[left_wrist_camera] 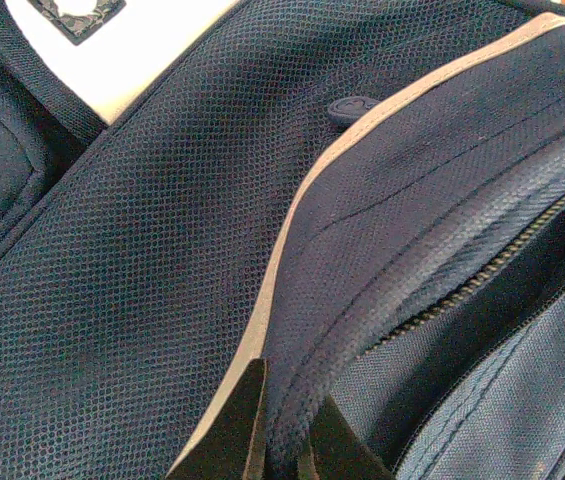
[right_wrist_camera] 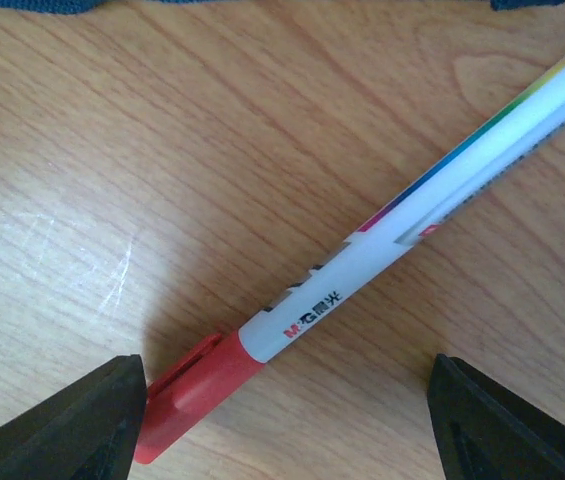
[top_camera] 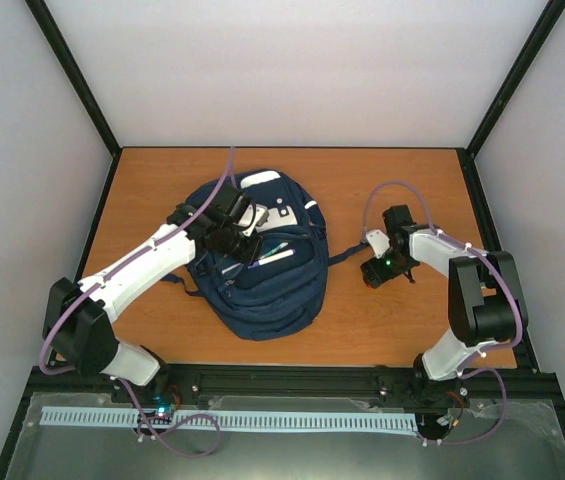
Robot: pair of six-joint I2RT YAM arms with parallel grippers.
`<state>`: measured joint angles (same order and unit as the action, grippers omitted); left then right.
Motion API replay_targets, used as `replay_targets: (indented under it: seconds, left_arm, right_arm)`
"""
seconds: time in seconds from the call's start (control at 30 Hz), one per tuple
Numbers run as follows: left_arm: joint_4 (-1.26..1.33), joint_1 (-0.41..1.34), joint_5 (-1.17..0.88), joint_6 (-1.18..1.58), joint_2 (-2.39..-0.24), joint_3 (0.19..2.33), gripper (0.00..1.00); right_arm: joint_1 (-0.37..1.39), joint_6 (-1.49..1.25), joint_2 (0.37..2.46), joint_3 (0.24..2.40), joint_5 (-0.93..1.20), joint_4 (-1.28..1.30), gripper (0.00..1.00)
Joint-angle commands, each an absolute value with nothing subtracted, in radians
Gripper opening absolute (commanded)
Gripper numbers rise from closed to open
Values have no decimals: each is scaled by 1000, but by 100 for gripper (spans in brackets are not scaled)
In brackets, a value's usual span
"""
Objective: Pack the student bag
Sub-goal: Pick up the stationery from the center of the board.
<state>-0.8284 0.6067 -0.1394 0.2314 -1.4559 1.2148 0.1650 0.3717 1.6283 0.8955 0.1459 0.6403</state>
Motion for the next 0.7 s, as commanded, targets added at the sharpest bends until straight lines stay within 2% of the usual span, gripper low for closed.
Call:
replay_targets:
  seconds: [0.0,0.33,0.67]
  left_arm:
    - [-782,603,-129,229,-1455,1234,1]
    - [-777,603,-125,227,-1460,1237,1]
    - [-765,603,-113,242,-1431,1204,1]
  right_arm:
    - [163,372,1649,920,128,638,78]
    - [150,377,1636,902,-13,616,76]
    - [37,388,1597,914,-6,636,76]
